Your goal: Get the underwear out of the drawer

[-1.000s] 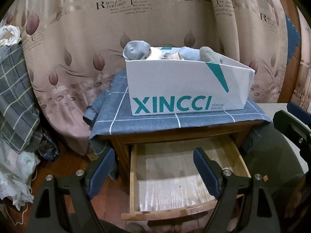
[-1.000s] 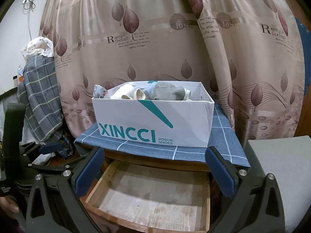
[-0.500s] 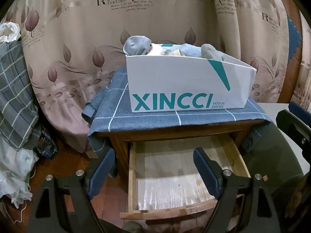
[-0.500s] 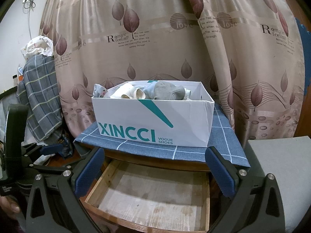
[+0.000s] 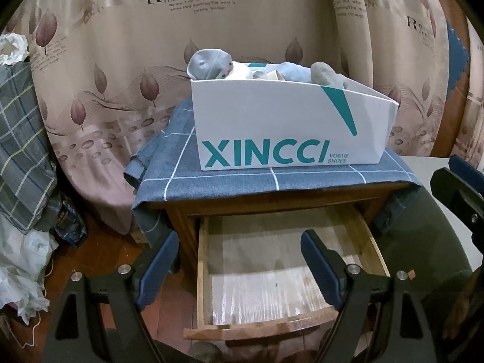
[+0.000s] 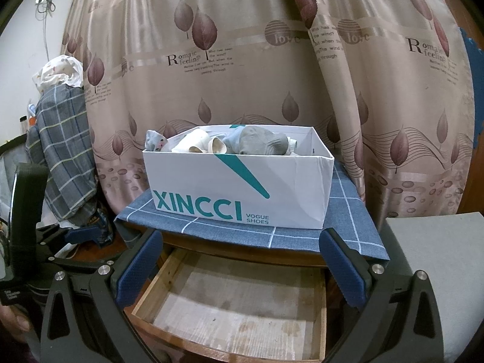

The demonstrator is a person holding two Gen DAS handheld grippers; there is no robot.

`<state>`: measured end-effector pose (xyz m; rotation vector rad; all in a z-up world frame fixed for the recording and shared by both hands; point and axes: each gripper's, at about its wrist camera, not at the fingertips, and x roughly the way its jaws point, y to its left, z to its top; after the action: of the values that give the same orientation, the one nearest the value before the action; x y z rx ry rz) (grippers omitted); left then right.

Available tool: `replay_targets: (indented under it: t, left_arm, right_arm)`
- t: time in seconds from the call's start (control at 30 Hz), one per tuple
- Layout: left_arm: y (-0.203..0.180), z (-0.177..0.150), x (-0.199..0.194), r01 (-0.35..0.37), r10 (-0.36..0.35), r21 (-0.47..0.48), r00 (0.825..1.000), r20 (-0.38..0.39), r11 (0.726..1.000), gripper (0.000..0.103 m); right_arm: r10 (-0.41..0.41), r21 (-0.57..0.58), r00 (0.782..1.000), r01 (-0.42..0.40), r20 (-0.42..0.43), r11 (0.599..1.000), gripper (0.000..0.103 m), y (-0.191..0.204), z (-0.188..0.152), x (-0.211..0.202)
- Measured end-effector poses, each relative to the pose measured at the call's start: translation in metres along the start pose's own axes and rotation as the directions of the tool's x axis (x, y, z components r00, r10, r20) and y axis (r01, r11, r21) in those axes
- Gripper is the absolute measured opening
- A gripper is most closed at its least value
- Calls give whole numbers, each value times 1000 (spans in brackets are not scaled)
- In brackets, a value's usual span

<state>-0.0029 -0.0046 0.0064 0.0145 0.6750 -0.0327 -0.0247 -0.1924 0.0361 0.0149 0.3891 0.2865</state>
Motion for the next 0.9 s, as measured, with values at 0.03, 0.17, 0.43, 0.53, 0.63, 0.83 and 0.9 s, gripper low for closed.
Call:
replay_targets:
  t: [0.03,0.17,0.43,0.53,0.63,0.83,0.9]
  left_arm:
    - [0,0,0,1,-1,-1,1000,0,1000,85]
    - [-1,-1,0,-2,2,3,1000,0,1000,85]
    - [-1,-1,2,1,-1,7,1000,-8,1000,85]
    - [-2,-2,2,3,-3,8,1000,-7,1000,85]
    - [-2,-2,2,8,-8,8,1000,-8,1000,85]
    - [-3,-1,5,19,-19,7,1000,-23,1000,85]
    - [-4,-1,5,19,-19,7,1000,-23,1000,85]
  right_arm:
    - [0,0,1000,0,0,1000,102,0,0,0]
    - [0,-1,1000,0,0,1000,102,0,0,0]
    - [0,-1,1000,0,1,1000,102,0,0,0]
    - [1,0,1000,-1,0,1000,102,0,0,0]
    - [1,-1,1000,-1,1,1000,102,-1,0,0]
    - [2,-2,1000,-2,-1,1000,102,-1,0,0]
    - [2,-1,1000,-2,1,1000,102,-1,0,1]
